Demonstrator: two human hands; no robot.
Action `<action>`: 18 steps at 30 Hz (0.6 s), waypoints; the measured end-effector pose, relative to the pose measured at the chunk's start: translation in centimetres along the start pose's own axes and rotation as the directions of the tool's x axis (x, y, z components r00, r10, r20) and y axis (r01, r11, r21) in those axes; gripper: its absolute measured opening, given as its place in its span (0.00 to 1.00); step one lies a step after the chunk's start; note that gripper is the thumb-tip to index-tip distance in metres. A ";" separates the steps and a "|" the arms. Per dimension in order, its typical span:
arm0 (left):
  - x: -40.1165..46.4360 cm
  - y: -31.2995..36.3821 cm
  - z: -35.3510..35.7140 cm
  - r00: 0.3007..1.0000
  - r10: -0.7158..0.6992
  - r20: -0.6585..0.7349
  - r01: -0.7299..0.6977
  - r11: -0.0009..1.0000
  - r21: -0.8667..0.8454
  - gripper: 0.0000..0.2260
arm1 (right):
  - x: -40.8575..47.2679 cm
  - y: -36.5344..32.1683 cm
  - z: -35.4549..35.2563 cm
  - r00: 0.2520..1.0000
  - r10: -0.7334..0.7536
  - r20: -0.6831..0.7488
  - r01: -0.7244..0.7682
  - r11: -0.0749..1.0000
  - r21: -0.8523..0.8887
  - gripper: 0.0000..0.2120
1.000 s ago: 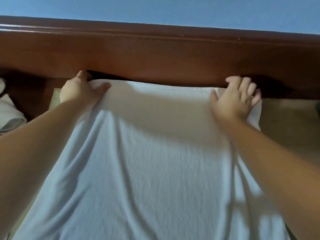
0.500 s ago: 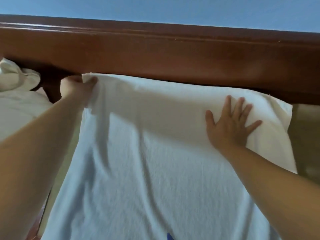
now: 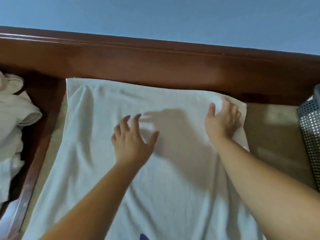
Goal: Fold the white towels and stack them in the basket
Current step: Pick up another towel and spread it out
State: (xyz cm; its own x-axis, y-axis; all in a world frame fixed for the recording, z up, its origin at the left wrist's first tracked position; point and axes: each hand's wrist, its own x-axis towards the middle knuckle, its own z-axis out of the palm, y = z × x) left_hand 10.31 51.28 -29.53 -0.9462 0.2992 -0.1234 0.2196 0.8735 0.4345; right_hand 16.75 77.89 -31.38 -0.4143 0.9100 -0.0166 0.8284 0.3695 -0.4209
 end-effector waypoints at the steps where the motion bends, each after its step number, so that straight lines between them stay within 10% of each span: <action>1: -2.7 1.8 1.3 0.996 0.042 0.077 -0.046 0.998 0.047 0.40 | 0.8 1.2 -1.0 0.987 0.123 -0.104 -0.119 0.992 0.040 0.24; 5: -8.5 4.7 5.8 0.962 0.089 0.256 -0.128 0.982 0.140 0.49 | 5.7 5.2 -2.9 0.901 0.425 0.085 -0.426 0.905 -0.009 0.30; 13: -9.5 4.5 7.9 0.976 0.092 0.198 -0.135 0.966 0.219 0.50 | 8.8 6.5 -4.8 0.744 0.415 0.524 -0.580 0.790 0.197 0.10; 18: -9.7 4.6 7.9 0.980 0.089 0.179 -0.125 0.971 0.202 0.50 | 11.0 7.3 -6.2 0.861 0.300 0.411 -0.429 0.862 0.270 0.22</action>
State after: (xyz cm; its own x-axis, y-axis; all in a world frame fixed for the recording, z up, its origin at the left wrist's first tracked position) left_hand 22.35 55.46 -33.37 -0.8651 0.4395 -0.2417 0.3796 0.8887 0.2572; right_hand 20.56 91.71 -29.02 -0.2632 0.8168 -0.5134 0.7898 -0.1231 -0.6008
